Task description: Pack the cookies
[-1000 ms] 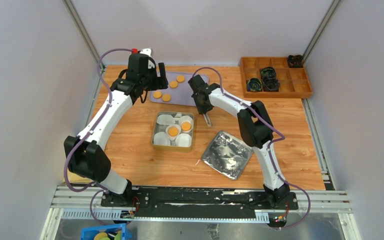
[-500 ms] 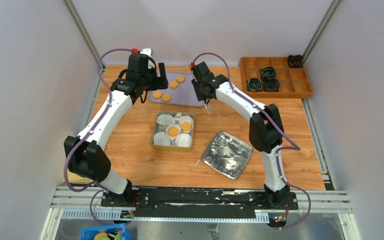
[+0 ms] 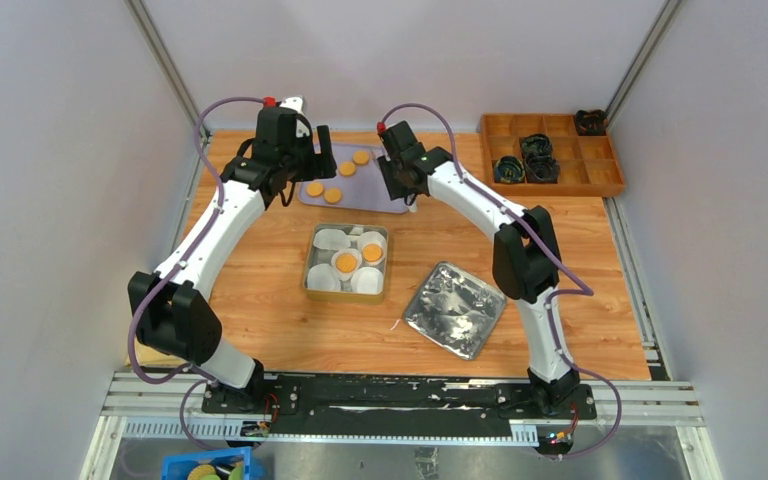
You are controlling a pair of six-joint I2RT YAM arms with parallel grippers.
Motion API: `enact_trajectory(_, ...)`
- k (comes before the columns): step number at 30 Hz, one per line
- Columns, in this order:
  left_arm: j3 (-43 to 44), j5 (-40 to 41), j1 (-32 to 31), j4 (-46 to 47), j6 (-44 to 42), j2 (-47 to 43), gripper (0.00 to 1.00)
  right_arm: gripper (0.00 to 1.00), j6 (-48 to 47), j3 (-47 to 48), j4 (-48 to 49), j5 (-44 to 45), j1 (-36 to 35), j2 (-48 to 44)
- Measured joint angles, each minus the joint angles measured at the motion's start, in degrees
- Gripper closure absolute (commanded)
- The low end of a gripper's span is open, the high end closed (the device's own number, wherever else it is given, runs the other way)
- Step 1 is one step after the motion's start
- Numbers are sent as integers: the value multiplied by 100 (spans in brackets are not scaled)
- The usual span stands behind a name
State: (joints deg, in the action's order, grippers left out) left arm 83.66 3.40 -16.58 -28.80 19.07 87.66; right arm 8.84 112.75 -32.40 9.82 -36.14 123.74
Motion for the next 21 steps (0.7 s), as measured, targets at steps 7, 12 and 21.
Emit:
enact_trajectory(7,0,7,0,-2,-2,0,16,57,4,74,131,-337,-22,37)
enact_trajectory(12,0,26,2,-2,-7,0,16,56,9,216,164,-479,-26,153)
enact_trajectory(21,0,31,2,0,-20,0,16,54,28,306,144,-527,-26,516)
